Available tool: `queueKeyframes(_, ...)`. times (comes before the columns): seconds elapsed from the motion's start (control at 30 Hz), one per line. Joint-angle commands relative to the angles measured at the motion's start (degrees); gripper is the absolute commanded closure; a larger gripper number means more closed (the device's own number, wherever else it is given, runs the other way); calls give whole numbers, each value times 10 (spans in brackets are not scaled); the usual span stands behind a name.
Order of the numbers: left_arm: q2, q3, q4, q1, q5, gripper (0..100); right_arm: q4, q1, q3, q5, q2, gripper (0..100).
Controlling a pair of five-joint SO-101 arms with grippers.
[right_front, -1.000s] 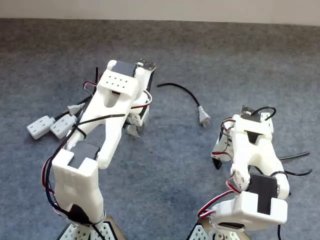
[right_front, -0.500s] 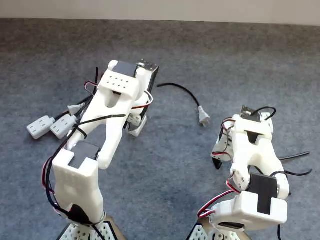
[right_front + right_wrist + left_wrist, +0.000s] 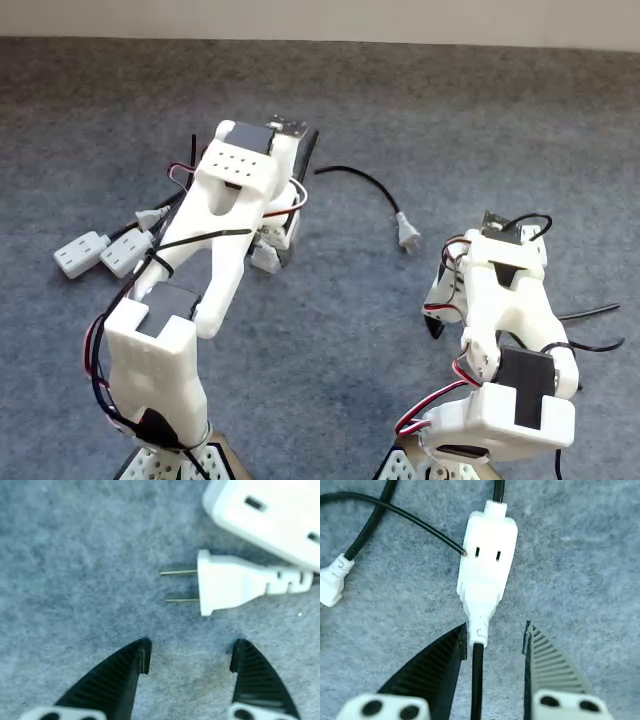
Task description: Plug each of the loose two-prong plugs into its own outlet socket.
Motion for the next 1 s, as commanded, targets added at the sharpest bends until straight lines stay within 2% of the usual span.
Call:
queueKeyframes(0.0, -28, -5, -21, -5, 3, 804, -28, 3, 4, 8, 3, 741)
queueKeyframes(0.23, -27, -3, -16, -5, 3, 880, -28, 3, 4, 8, 3, 741)
queueKeyframes(0.43, -27, 17, -21, -5, 3, 885, -28, 3, 4, 8, 3, 741)
queueKeyframes(0.57, -27, 43, -57, -5, 5, 888, -28, 4, 4, 8, 3, 741)
queueKeyframes(0.7, -28, 50, -70, -5, 4, 940, -28, 4, 4, 8, 3, 741)
queueKeyframes(0.97, -34, 50, -69, -5, 4, 842, -28, 4, 4, 8, 3, 741)
